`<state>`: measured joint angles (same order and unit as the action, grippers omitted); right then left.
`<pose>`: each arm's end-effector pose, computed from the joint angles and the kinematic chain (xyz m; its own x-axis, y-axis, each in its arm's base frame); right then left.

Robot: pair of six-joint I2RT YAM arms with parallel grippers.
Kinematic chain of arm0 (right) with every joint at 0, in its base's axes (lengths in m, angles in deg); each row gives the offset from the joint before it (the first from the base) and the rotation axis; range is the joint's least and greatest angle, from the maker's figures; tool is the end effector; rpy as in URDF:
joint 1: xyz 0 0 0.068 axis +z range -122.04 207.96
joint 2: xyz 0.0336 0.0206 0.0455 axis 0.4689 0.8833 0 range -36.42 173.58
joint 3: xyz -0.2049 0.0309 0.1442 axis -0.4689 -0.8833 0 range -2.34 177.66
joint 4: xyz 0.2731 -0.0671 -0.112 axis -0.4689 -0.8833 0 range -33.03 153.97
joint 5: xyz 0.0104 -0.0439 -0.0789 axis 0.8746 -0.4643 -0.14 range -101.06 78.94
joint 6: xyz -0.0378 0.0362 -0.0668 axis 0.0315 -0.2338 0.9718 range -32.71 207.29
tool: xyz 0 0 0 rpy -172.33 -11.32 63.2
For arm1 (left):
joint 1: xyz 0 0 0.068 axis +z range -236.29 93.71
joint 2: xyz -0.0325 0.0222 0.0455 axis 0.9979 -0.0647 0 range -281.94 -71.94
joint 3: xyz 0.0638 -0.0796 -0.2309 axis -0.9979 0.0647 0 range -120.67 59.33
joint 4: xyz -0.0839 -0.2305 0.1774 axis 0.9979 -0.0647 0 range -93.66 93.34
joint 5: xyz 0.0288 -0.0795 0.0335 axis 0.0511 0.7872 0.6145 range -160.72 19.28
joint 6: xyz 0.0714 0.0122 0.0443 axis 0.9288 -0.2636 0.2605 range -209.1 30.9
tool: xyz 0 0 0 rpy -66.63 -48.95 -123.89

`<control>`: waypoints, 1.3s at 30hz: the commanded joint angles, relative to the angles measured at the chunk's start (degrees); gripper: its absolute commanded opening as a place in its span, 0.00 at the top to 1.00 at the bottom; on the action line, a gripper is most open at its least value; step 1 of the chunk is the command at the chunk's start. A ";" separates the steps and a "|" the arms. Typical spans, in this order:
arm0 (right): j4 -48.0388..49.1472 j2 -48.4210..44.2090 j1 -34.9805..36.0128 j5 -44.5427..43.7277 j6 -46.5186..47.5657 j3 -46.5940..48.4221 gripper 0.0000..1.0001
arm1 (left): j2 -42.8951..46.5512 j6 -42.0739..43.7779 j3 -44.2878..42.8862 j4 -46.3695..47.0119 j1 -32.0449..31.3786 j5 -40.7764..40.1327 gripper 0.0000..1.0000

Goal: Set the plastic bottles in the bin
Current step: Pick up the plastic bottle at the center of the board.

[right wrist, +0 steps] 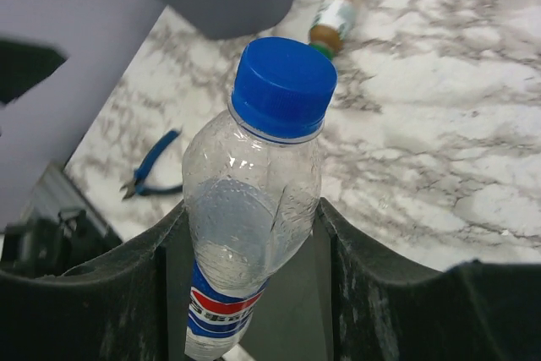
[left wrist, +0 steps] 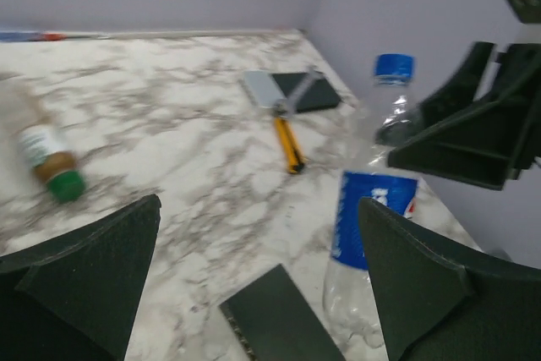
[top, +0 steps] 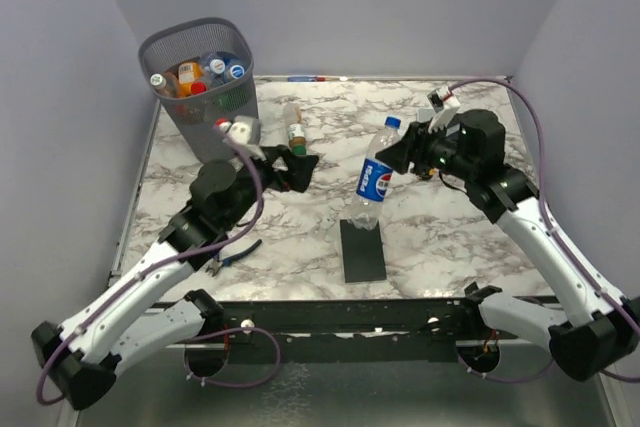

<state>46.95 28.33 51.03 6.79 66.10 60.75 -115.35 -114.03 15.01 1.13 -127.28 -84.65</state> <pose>0.3075 0.1558 0.3384 -0.5062 0.1585 -0.8477 -0.4903 0.7558 0.4340 0.2214 -0.1686 0.3416 -0.2074 -0.3617 -0.9089 0.4053 0.8139 -0.4163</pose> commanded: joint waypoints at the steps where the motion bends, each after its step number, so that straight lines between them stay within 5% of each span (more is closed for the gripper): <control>1: -4.17 -8.98 0.28 16.18 9.59 -4.81 0.62 | -13.52 3.11 -8.29 7.67 -0.09 40.67 0.01; 4: -2.50 -13.03 0.29 21.01 10.44 -7.20 0.62 | -18.06 -1.50 -7.84 16.09 -0.21 47.79 0.01; 11: 3.45 -17.57 0.31 30.21 8.90 -11.62 0.63 | -22.99 -14.10 -8.02 33.34 -0.32 50.32 0.01; 19: 4.49 -18.87 0.25 31.08 8.11 -11.99 0.64 | -26.54 -16.57 -11.64 35.53 -2.02 49.35 0.01; 31: 2.30 -18.95 0.34 31.17 9.15 -11.10 0.64 | -32.23 -17.42 -15.57 33.76 -5.35 46.69 0.22; 39: 1.92 -18.33 0.41 31.05 9.33 -10.56 0.64 | -32.82 -15.42 -16.29 32.63 -6.94 47.62 0.62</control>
<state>49.45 9.90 51.23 36.71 74.93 48.75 -148.40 -130.84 0.04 33.69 -133.29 -37.53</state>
